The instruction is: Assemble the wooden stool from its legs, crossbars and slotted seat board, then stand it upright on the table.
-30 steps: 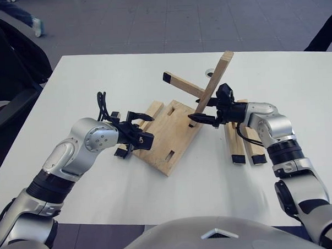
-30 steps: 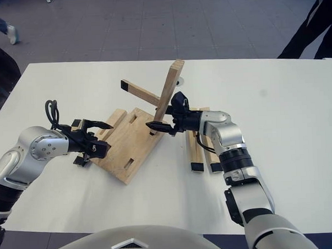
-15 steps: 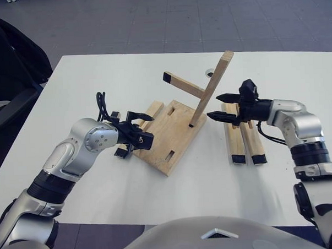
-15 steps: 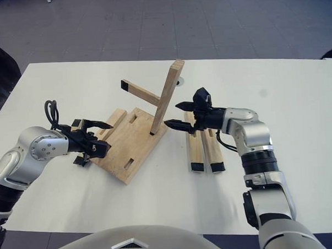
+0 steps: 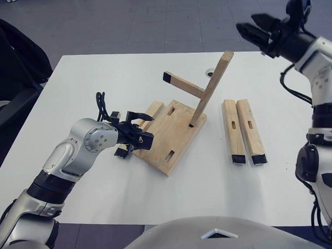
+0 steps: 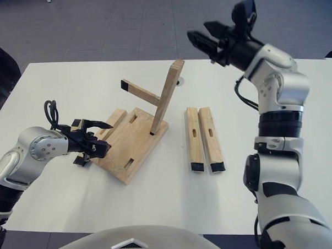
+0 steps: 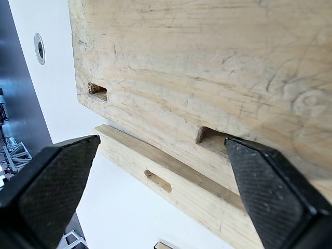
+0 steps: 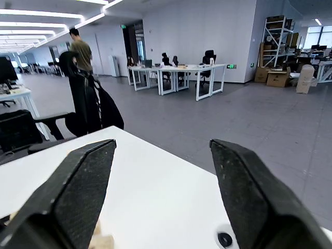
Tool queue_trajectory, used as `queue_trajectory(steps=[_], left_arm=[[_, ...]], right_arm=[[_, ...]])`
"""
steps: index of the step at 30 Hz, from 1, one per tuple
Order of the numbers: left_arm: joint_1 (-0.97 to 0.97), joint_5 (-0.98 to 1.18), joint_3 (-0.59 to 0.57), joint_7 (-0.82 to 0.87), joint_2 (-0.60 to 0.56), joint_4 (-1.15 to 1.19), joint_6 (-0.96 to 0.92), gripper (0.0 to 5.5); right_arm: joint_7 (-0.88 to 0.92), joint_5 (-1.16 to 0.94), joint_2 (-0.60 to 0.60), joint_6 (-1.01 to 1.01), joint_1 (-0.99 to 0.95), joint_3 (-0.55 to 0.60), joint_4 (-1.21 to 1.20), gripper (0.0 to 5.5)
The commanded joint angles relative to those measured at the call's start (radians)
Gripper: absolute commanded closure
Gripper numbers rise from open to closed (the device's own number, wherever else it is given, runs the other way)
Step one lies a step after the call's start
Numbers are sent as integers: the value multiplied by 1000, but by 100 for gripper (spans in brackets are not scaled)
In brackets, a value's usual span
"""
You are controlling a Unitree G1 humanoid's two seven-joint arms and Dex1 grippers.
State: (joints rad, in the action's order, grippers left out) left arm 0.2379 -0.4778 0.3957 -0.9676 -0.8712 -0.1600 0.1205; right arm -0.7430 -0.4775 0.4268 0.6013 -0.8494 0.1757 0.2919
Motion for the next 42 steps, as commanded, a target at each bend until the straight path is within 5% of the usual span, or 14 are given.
queue_trajectory(steps=[1, 16, 29, 32, 38, 42], left_arm=[[-70, -17, 75, -22, 39, 55, -5, 102], [-67, -16, 75, -29, 42, 53, -12, 102], [-65, -18, 77, -30, 43, 56, -9, 102], [-70, -18, 78, -30, 42, 52, -8, 102], [-68, -21, 83, -33, 48, 46, -10, 102], [-77, -20, 79, -34, 44, 44, -11, 102]], right_arm=[[106, -65, -81, 128, -84, 5, -74, 254], [115, -51, -137, 216, -86, -148, -153, 254], [173, -195, -143, 50, -350, 105, -98, 254], [134, -150, -153, 49, -239, 25, -64, 254], [24, -19, -142, 117, 265, -319, -123, 254], [66, -33, -154, 100, 203, -252, -71, 254]])
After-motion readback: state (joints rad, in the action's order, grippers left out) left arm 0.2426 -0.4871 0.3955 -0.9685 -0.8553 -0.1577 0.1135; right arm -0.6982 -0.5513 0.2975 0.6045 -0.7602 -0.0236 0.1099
